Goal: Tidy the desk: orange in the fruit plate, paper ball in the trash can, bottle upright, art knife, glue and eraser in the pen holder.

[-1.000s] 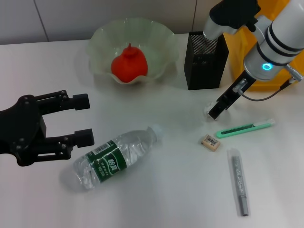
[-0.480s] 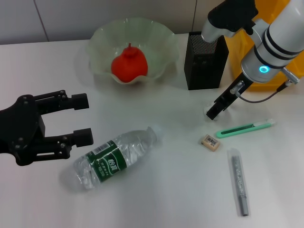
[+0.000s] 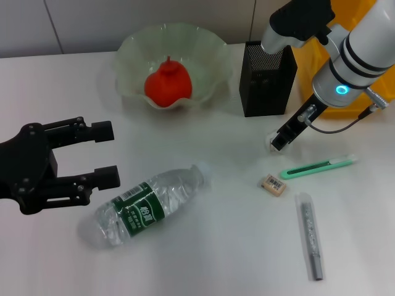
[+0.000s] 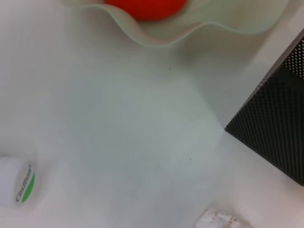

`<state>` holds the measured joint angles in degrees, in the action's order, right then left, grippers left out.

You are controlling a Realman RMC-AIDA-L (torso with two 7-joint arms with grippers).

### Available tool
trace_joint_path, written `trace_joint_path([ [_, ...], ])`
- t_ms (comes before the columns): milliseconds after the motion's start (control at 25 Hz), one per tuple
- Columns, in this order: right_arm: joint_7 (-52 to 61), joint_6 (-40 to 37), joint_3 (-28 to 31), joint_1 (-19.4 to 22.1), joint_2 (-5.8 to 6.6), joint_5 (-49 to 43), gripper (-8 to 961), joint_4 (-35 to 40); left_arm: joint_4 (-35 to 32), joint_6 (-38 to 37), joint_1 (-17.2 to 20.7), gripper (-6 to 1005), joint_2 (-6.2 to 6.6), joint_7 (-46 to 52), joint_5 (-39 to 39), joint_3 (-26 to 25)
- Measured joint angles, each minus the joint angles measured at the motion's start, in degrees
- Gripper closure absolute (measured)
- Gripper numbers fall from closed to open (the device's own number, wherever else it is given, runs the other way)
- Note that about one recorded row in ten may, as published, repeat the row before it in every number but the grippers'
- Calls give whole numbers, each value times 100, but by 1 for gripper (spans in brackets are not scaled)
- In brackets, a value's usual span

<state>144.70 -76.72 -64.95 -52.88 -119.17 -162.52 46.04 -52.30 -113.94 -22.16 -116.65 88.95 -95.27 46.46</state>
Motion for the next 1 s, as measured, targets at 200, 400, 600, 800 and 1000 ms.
trace_joint_path([
  [200,14,0,-1,6,0,1,634,-9,1,11,3,219,2,-14,0,-15],
  [400,13,0,-9,27,0,1,669,-9,14,13,11,219,3,-29,0,-74],
  [600,11,-21,-10,62,-5,1,671,56,43,13,16,220,3,-18,0,-172],
  [800,34,-158,-9,106,-14,52,673,262,41,8,26,221,2,9,0,-173],
  [1000,45,-505,-33,315,-26,434,675,838,34,5,65,221,-5,14,0,-175],
])
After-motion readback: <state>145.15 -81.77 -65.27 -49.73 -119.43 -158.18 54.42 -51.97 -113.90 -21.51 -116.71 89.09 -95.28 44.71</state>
